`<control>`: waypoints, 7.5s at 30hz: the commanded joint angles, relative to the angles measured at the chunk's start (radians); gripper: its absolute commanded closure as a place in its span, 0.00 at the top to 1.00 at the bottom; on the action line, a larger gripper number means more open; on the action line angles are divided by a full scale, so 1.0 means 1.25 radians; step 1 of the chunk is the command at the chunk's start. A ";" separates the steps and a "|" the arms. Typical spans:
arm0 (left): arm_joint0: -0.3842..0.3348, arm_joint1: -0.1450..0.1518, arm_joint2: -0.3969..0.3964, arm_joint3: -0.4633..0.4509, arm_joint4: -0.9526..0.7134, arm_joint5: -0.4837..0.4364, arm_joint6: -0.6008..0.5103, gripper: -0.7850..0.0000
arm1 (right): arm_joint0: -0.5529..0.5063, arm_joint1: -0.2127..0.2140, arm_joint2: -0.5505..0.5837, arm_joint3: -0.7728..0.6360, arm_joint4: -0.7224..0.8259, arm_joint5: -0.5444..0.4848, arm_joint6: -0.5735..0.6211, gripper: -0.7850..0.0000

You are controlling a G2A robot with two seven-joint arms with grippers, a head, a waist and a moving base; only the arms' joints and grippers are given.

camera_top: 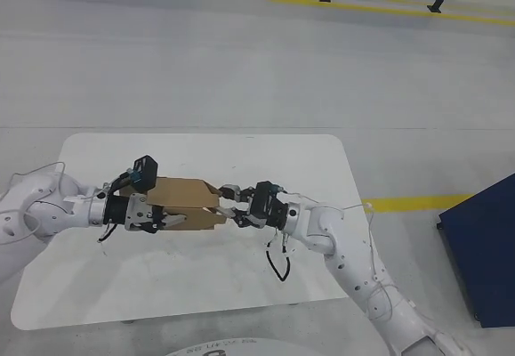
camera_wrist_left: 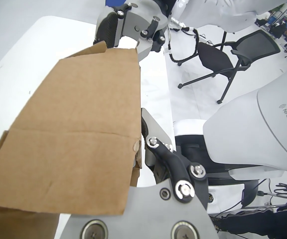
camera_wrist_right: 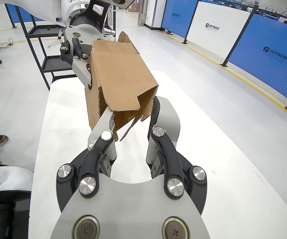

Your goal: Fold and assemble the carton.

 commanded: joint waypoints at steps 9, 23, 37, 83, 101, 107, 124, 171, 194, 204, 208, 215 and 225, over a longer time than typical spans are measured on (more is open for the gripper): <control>-0.002 -0.001 0.012 0.007 0.084 0.000 0.069 0.00 | 0.015 -0.001 -0.003 0.014 0.047 -0.010 0.026 0.22; -0.016 0.000 0.034 0.016 0.125 0.000 0.124 0.00 | 0.024 -0.002 -0.012 0.019 0.067 -0.014 0.060 0.14; -0.027 0.001 0.050 0.024 0.153 0.000 0.164 0.00 | 0.071 -0.002 -0.043 0.057 0.150 -0.123 0.124 0.42; -0.085 0.027 0.157 0.010 0.141 0.000 0.366 0.00 | 0.112 0.056 -0.031 0.173 0.316 -0.045 0.040 0.97; -0.141 0.040 0.250 -0.005 0.176 0.000 0.444 0.00 | 0.199 0.018 -0.137 0.190 0.303 0.048 0.128 0.89; -0.139 0.039 0.250 -0.007 0.173 0.000 0.435 0.00 | 0.215 0.009 -0.155 0.198 0.301 0.046 0.137 0.85; -0.139 0.039 0.250 -0.009 0.125 0.000 0.463 0.00 | 0.205 0.002 -0.152 0.180 0.262 0.009 0.093 1.00; -0.039 0.011 0.119 0.005 0.079 0.000 0.295 0.00 | 0.233 0.006 -0.160 0.272 0.383 -0.196 -0.089 1.00; 0.008 0.000 0.054 -0.007 0.090 0.000 0.251 0.00 | 0.327 -0.005 -0.244 0.321 0.494 -0.148 0.162 1.00; 0.018 0.000 0.045 -0.024 0.072 0.000 0.231 0.00 | 0.358 -0.022 -0.269 0.340 0.511 -0.132 0.195 1.00; 0.019 0.002 0.039 -0.020 0.057 0.000 0.232 0.00 | 0.347 -0.020 -0.247 0.348 0.507 -0.158 0.164 1.00; 0.024 0.008 0.016 -0.001 0.030 0.000 0.247 0.00 | 0.285 -0.002 -0.166 0.333 0.483 -0.196 0.071 1.00; 0.056 0.023 -0.040 0.000 0.030 0.000 0.312 0.00 | 0.259 0.011 -0.134 0.329 0.482 -0.193 0.091 1.00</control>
